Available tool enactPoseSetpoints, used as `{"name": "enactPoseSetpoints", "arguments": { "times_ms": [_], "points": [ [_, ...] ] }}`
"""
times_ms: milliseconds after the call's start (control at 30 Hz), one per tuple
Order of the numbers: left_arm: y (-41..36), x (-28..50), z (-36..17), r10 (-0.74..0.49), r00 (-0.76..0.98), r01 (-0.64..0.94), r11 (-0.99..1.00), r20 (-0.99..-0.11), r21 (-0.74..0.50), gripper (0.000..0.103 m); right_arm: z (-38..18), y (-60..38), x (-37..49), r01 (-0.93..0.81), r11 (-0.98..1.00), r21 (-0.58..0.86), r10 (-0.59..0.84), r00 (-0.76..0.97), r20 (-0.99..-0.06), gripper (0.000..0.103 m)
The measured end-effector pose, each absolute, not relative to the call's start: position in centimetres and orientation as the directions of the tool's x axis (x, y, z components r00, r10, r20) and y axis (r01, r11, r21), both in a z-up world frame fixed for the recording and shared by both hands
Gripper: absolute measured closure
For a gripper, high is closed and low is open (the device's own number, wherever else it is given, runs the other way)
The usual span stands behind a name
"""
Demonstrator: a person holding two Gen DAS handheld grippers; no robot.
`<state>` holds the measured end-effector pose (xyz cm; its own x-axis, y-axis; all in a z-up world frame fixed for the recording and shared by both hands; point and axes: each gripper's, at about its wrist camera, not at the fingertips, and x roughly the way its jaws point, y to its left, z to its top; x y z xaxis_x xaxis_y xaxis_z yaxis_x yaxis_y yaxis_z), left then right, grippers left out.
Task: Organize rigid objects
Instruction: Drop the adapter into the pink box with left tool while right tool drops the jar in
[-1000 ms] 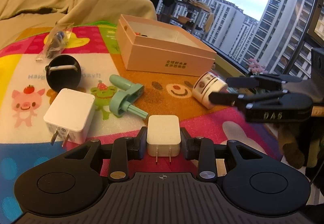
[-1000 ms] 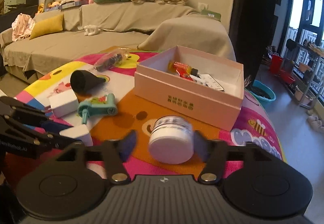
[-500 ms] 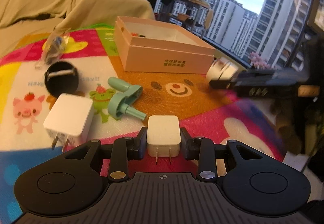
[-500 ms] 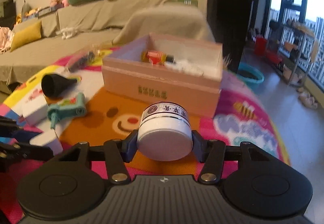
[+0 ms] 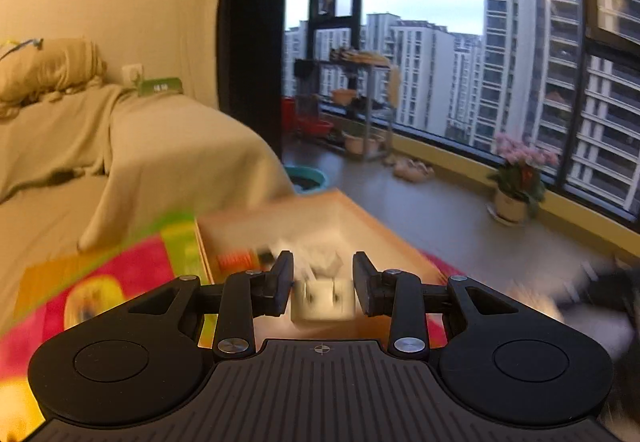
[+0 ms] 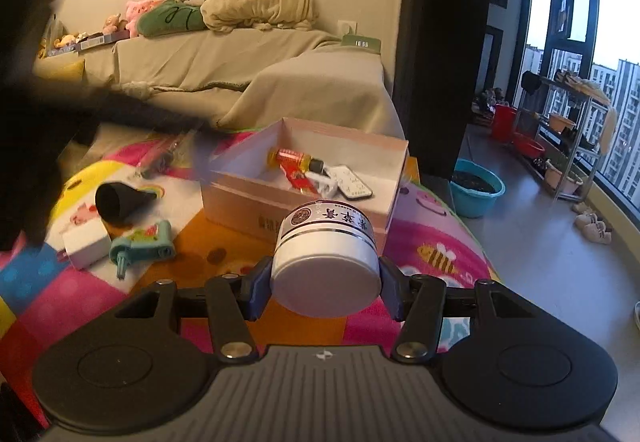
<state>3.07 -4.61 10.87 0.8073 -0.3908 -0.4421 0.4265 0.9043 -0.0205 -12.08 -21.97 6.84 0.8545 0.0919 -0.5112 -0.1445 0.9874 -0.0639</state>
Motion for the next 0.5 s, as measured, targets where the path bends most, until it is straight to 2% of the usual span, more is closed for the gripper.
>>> {"name": "enactPoseSetpoints", "arguments": {
  "times_ms": [33, 67, 167, 267, 367, 500],
  "points": [
    [-4.9, 4.4, 10.9, -0.372, 0.815, 0.407, 0.913, -0.443, -0.018, 0.075, 6.5, -22.0, -12.2, -0.142, 0.988, -0.068, 0.087, 0.854, -0.512, 0.049],
    [-5.3, 5.9, 10.9, -0.358, 0.820, 0.392, 0.920, -0.446, -0.018, 0.093, 6.2, -22.2, -12.3, -0.139, 0.988, -0.069, 0.084, 0.853, -0.515, 0.049],
    [-5.6, 9.4, 10.0, -0.364, 0.792, 0.383, 0.921, -0.490, -0.066, 0.087, 5.4, -22.8, -12.3, -0.130, 0.990, -0.050, 0.084, 0.844, -0.530, 0.049],
    [-4.1, 10.5, 9.6, -0.362, 0.802, 0.326, 0.932, -0.476, -0.159, 0.086, 5.1, -23.4, -12.1, -0.117, 0.992, -0.043, 0.076, 0.841, -0.535, 0.049],
    [-2.3, 8.9, 9.7, -0.340, 0.827, 0.284, 0.940, -0.448, -0.190, 0.085, 5.6, -24.1, -11.7, -0.127, 0.992, -0.022, 0.095, 0.837, -0.539, 0.049],
    [-1.2, 3.9, 8.8, -0.403, 0.807, 0.357, 0.915, -0.431, -0.187, 0.085, 7.6, -24.3, -9.7, -0.160, 0.987, -0.008, 0.131, 0.835, -0.534, 0.049]
  ]
}}
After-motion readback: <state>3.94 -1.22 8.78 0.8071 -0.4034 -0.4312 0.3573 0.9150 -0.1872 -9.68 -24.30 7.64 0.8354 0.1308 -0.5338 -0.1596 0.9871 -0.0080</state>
